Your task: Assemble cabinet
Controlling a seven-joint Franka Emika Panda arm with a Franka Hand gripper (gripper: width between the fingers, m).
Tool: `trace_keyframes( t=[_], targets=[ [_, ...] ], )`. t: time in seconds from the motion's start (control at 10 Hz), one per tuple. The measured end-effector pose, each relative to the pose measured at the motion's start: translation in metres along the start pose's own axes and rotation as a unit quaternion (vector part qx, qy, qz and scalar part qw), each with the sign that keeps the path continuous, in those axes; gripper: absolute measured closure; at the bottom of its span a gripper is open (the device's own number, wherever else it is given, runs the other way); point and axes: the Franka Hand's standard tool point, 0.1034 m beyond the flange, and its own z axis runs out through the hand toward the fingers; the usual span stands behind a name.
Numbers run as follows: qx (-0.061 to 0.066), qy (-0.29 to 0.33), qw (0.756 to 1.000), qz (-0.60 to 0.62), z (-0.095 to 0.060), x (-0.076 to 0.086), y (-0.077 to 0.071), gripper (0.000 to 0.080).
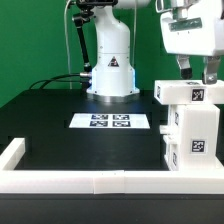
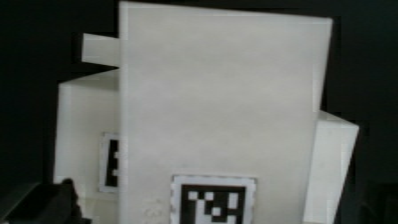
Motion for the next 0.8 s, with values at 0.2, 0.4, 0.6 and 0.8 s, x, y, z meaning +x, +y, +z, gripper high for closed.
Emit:
trace_keyframes(
  t=[0.2,0.4,0.6,0.8],
  targets=[
    [0.007,-0.005,1.0,-0.006,-0.0075,-0.0039,-0.0027,0.0001],
    [0.002,-0.004,0.999,-0.053,-0.005,-0.0033,-0.0017,0.0002],
    [0.0,-0.005,0.989,-0.147,-0.0051,-0.0042,-0.0032,0.0002],
    [0.0,-0.007,0.951,-0.308,-0.0055,-0.0026,-0.0077,0.0002]
  ],
)
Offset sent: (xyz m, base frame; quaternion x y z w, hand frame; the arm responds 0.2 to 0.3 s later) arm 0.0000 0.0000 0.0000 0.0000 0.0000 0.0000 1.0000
